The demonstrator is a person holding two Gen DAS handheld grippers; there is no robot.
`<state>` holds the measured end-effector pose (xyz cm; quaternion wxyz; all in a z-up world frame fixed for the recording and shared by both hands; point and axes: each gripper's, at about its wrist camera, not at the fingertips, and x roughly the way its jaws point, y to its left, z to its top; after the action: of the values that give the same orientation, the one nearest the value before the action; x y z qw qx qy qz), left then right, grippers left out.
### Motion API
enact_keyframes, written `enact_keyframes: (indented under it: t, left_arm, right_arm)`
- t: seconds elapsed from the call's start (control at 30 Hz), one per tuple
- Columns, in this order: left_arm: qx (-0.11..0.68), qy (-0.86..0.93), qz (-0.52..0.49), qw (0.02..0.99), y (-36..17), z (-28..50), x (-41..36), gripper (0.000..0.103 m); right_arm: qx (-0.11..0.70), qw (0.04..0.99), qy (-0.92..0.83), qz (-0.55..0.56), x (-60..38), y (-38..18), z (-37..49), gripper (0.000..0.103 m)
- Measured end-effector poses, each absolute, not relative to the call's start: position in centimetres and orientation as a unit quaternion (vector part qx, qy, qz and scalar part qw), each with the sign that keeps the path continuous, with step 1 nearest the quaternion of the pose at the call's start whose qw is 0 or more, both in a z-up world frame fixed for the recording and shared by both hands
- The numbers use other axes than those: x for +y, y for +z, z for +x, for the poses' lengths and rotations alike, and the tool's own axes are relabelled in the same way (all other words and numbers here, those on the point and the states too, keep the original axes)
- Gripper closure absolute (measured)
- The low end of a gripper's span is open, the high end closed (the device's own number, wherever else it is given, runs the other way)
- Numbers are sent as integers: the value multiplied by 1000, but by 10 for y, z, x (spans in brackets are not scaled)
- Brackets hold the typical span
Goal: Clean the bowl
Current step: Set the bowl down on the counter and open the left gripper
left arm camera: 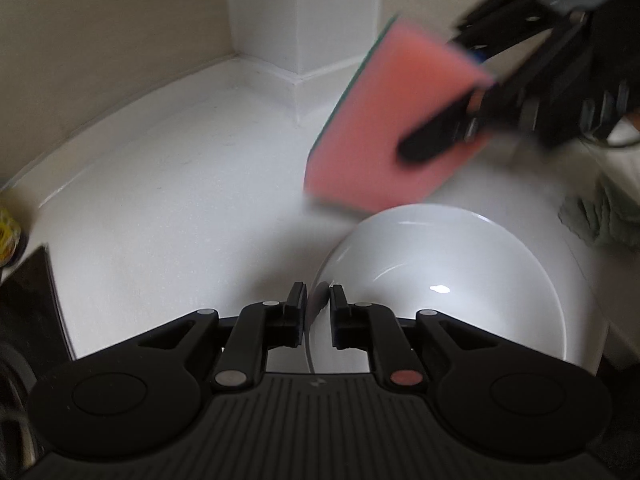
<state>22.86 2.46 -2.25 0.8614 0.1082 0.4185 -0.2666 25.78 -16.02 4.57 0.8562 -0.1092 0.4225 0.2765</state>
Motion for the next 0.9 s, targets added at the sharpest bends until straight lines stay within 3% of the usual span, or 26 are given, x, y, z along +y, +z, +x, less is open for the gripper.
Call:
enact_keyframes:
  t: [0.23,0.43,0.9]
  left_arm:
    - [394,-206,51,894,-12,206,35,90]
    - [368,-158,8,916,-1,187,42,90]
    - [328,-111,-50,937,13,153,45,89]
  right_arm:
    - [524,836,159,-24,-214,26,236,75]
    - [589,800,109,-30,-218,-14,234,73]
    - [520,848,99,-22,-219,22,200,73]
